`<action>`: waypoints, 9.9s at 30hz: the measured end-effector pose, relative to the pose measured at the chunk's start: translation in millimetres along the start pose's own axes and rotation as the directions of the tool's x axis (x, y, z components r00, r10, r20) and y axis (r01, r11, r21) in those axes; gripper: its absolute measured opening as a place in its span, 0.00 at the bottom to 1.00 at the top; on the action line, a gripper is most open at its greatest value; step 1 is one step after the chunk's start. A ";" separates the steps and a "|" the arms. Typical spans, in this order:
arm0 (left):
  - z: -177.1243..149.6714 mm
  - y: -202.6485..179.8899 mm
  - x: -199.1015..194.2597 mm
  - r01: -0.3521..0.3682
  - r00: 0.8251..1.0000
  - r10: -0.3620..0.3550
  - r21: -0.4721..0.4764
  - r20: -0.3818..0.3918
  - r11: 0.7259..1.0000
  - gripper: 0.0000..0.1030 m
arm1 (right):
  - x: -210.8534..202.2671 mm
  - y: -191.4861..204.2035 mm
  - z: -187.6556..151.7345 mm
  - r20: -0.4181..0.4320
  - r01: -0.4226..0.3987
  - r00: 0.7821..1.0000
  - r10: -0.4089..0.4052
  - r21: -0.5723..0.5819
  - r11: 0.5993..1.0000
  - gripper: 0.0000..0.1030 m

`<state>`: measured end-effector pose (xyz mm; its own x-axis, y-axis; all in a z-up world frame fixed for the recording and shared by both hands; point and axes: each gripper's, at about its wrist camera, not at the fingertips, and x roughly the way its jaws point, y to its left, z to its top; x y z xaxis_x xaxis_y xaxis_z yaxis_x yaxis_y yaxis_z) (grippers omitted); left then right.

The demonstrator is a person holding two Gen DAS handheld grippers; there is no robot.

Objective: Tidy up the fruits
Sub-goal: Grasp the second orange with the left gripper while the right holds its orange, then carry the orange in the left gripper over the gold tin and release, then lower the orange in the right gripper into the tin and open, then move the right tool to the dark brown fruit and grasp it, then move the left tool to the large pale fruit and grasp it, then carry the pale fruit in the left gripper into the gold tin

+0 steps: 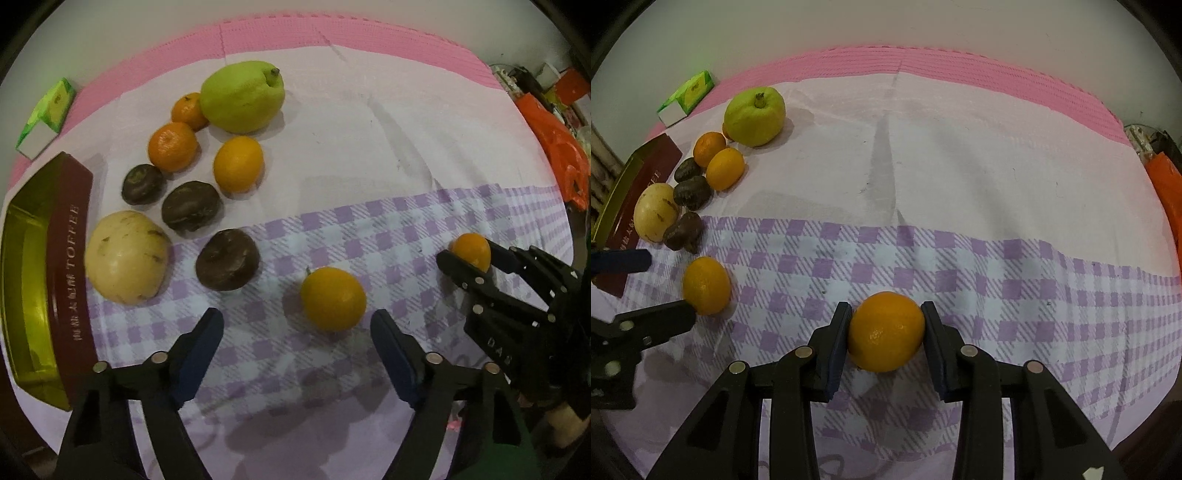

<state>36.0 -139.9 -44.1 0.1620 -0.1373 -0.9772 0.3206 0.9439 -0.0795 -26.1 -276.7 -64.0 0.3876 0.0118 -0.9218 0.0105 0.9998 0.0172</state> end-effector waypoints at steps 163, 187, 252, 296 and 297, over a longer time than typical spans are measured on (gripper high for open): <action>-111.9 334.4 -72.5 -0.228 0.927 0.353 -0.557 0.128 0.799 0.76 | 37.3 358.1 86.2 -0.042 -0.176 0.981 0.191 -0.620 0.764 0.34; -108.2 326.8 -72.5 -0.224 0.926 0.349 -0.531 0.145 0.817 0.77 | -34.1 256.8 87.9 0.084 -0.182 0.966 0.245 -0.453 0.873 0.51; 0.9 114.8 -31.6 -0.080 0.977 0.094 -0.079 0.191 0.994 0.77 | 23.5 61.3 39.9 0.062 -0.091 0.993 0.098 -0.121 0.989 0.39; 25.7 110.8 20.5 -0.088 0.993 0.095 -0.097 0.068 0.991 0.69 | 20.7 59.2 40.6 0.071 -0.115 0.990 0.124 -0.120 0.986 0.40; 25.3 110.4 17.9 -0.087 0.993 0.094 -0.096 0.073 0.992 0.69 | 20.8 59.5 40.6 0.071 -0.113 0.990 0.122 -0.121 0.986 0.40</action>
<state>97.8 -45.8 -65.4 0.2597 -0.0692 -0.9632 0.2142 0.9767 -0.0125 20.0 -217.7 -66.4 0.4503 0.1328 -0.8829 -0.1452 0.9866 0.0744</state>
